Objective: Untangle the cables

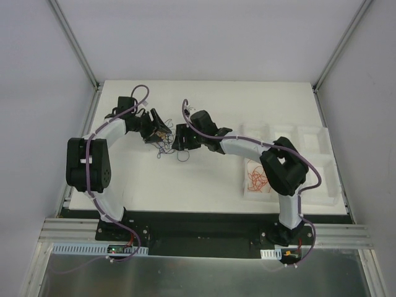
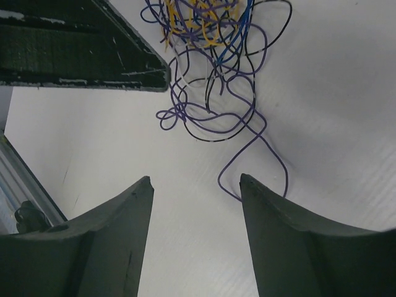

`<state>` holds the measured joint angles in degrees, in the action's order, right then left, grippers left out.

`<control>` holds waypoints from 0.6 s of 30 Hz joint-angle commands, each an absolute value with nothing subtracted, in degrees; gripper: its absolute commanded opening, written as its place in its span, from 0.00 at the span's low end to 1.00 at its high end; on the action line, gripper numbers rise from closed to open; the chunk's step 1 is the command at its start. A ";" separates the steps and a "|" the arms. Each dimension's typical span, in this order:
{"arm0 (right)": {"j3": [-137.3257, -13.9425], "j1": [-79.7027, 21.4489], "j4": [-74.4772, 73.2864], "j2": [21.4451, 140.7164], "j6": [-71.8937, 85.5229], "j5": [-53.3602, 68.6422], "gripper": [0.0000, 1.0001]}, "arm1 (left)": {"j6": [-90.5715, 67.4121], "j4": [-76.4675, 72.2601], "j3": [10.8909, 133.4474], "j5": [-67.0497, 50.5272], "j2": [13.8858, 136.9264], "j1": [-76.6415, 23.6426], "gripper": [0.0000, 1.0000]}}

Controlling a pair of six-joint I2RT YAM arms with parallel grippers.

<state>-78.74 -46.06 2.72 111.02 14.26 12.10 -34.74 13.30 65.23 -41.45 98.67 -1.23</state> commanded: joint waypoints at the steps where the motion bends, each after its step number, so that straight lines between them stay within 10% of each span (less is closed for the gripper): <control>1: -80.95 -47.72 7.91 113.55 17.58 11.78 0.59 | -30.85 17.66 69.96 -35.18 101.51 -5.26 0.62; 18: -81.03 -48.69 8.44 120.93 20.83 6.06 0.49 | -31.47 21.80 73.21 -26.81 109.42 -7.73 0.52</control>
